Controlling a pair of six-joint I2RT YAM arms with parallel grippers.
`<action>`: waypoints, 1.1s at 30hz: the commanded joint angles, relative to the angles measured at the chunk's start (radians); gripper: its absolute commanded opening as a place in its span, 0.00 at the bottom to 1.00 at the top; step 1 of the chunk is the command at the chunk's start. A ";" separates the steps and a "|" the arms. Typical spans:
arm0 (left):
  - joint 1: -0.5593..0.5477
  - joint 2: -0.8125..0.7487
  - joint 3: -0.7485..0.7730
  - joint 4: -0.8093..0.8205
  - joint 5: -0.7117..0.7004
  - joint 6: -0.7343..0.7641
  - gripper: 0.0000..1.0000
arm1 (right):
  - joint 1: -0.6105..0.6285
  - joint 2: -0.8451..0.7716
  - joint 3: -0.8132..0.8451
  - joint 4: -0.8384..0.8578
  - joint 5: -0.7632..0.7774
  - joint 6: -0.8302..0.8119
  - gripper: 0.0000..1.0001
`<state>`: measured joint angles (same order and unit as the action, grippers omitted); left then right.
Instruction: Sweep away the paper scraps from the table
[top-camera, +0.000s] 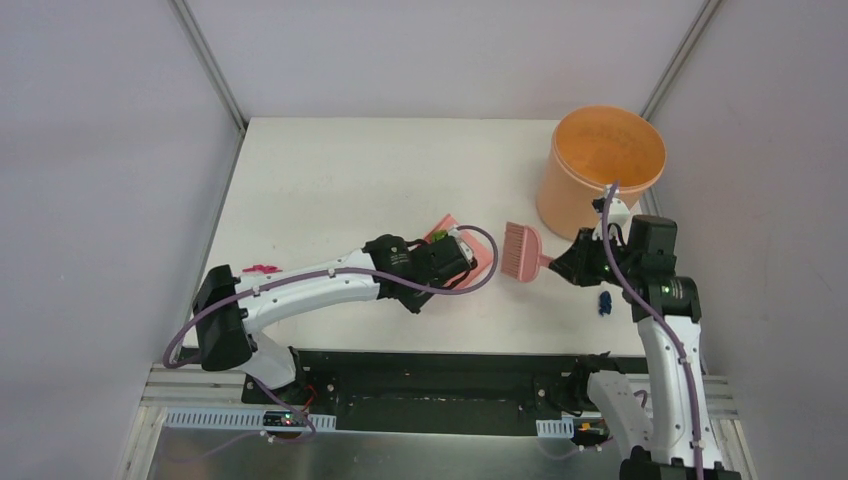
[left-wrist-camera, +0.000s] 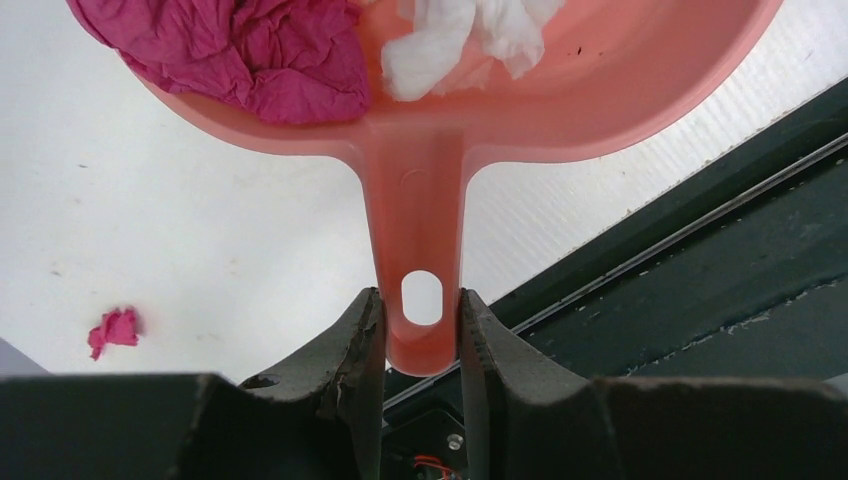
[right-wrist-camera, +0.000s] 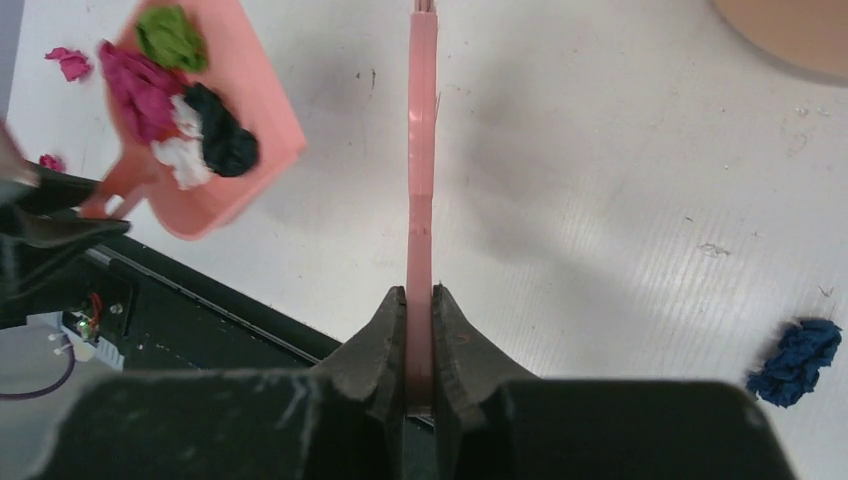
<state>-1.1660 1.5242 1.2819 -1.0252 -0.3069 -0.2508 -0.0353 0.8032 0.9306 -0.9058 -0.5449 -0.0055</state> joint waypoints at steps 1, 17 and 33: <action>-0.003 -0.060 0.139 -0.081 -0.086 -0.004 0.00 | -0.004 -0.111 -0.059 0.118 0.057 0.025 0.00; 0.088 0.295 0.802 -0.145 -0.050 0.172 0.00 | -0.106 -0.374 -0.319 0.356 -0.219 0.191 0.00; 0.191 0.686 1.317 0.059 -0.009 0.290 0.00 | -0.116 -0.286 -0.344 0.389 -0.262 0.206 0.00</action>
<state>-0.9993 2.1746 2.5580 -1.1011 -0.3069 -0.0074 -0.1455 0.5076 0.5846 -0.5896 -0.7479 0.1894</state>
